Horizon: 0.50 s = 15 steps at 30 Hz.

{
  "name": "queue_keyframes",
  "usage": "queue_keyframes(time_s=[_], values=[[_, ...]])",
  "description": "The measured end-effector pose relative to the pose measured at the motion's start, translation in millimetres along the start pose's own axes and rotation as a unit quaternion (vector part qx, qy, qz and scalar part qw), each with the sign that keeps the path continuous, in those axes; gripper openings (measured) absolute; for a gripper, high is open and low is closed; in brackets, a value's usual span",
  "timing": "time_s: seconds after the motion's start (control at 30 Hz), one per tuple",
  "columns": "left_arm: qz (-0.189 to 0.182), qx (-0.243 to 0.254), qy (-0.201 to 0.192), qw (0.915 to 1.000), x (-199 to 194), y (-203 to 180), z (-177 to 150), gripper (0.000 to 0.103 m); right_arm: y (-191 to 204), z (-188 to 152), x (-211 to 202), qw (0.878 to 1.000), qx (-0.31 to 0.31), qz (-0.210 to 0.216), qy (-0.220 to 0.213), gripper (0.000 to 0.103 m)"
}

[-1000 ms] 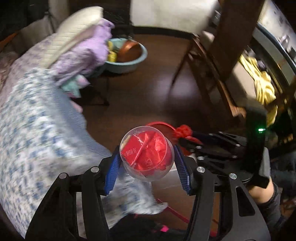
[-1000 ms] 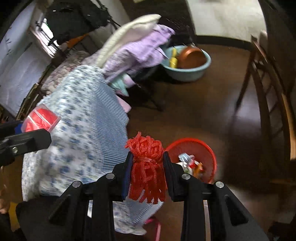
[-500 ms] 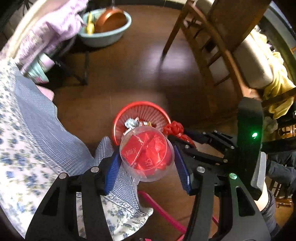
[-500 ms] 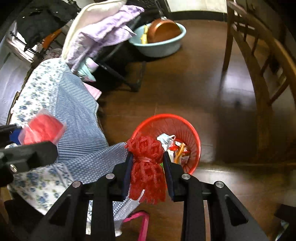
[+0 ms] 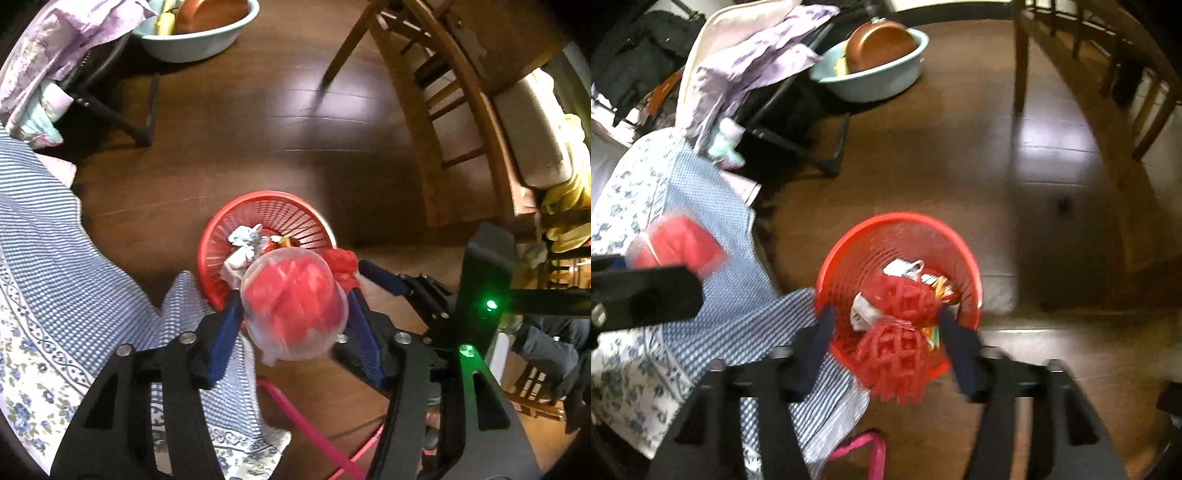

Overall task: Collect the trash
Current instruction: 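Open both grippers to drop cup and ribbon into the wastebasket, then swing both grippers back over the bed toward the white plastic bag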

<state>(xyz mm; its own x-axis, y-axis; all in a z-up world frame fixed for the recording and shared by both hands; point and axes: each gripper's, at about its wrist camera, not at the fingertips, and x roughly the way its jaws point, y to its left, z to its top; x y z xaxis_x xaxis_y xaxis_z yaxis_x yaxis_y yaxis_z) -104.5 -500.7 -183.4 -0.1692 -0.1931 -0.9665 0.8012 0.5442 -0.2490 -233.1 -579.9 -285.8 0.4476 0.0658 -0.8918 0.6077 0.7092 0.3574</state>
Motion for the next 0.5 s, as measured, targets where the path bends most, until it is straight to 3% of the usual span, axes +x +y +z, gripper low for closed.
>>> queue_keyframes(time_s=[0.07,0.23,0.5], values=[[0.004,-0.002,-0.003,1.0000,-0.8,-1.1,-0.6,0.072,-0.9,1.9,1.1,1.000,0.001,0.006,0.003,0.061],[0.002,-0.008,-0.001,1.0000,-3.1,1.8,-3.4,0.072,-4.8,1.8,-1.6,1.000,0.010,0.011,0.004,0.061],[0.016,-0.022,-0.034,0.9991,-29.5,5.2,-9.7,0.072,6.3,4.5,-17.5,1.000,-0.005,0.004,0.006,0.061]])
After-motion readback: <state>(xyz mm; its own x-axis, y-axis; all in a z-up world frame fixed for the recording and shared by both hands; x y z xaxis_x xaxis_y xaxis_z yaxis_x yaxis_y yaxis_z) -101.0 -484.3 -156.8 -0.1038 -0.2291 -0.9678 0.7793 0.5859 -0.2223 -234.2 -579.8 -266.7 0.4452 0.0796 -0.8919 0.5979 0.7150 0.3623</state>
